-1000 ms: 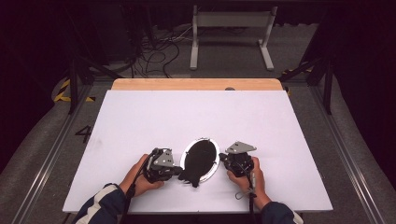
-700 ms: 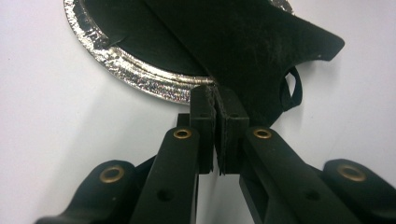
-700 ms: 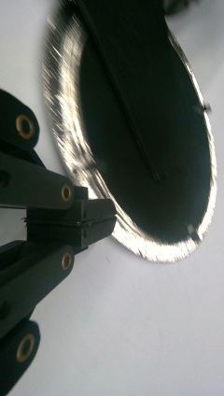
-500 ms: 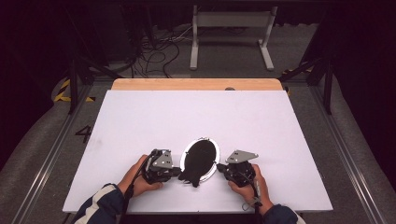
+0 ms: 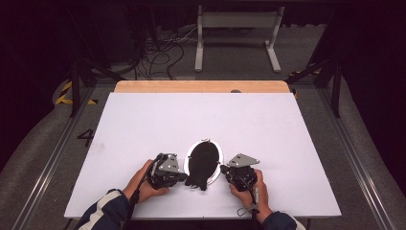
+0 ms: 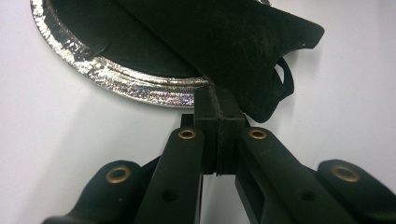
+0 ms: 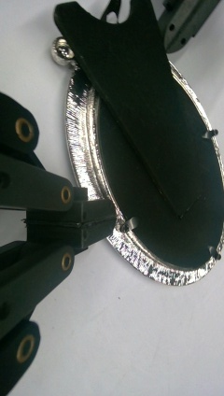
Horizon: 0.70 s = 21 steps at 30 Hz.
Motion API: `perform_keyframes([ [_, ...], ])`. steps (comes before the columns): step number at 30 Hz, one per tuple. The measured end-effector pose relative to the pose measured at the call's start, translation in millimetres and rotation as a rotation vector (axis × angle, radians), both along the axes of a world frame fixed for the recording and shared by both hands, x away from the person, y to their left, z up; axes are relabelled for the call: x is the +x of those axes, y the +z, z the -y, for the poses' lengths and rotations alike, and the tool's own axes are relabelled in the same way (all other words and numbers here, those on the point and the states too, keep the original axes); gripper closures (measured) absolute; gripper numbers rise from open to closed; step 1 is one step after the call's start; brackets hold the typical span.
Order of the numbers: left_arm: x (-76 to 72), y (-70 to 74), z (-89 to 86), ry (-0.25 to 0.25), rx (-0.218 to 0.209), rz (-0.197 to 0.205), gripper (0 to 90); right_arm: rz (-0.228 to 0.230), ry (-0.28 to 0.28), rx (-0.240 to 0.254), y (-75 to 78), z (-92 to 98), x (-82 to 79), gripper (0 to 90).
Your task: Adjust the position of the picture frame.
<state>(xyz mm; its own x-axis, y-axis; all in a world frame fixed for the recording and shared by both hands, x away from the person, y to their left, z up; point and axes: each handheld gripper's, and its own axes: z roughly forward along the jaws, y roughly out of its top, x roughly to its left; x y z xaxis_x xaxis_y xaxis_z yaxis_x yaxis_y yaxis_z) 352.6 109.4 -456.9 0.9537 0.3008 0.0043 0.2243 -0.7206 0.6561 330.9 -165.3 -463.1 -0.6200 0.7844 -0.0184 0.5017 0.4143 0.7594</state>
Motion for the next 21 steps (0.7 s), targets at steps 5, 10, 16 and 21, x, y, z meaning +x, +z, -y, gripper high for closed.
perform_keyframes([
  [5, 1.1, 0.0, 7.3, 0.020, 0.000, 0.012, 89.8, 0.006, -0.018, -0.011, 0.5, 1.8, 8.8, 90.0],
  [10, 4.2, 0.0, 14.1, 0.031, 0.002, 0.025, 89.8, 0.000, -0.024, -0.005, 0.9, 6.3, 18.9, 90.0],
  [16, 8.7, 1.1, 19.3, 0.032, 0.013, 0.026, 89.9, 0.009, -0.023, -0.015, 1.1, 8.9, 26.9, 90.0],
  [21, 10.6, -0.6, 17.1, 0.019, -0.005, 0.023, 89.9, 0.021, 0.014, -0.026, 0.8, 11.5, 27.6, 90.0],
])
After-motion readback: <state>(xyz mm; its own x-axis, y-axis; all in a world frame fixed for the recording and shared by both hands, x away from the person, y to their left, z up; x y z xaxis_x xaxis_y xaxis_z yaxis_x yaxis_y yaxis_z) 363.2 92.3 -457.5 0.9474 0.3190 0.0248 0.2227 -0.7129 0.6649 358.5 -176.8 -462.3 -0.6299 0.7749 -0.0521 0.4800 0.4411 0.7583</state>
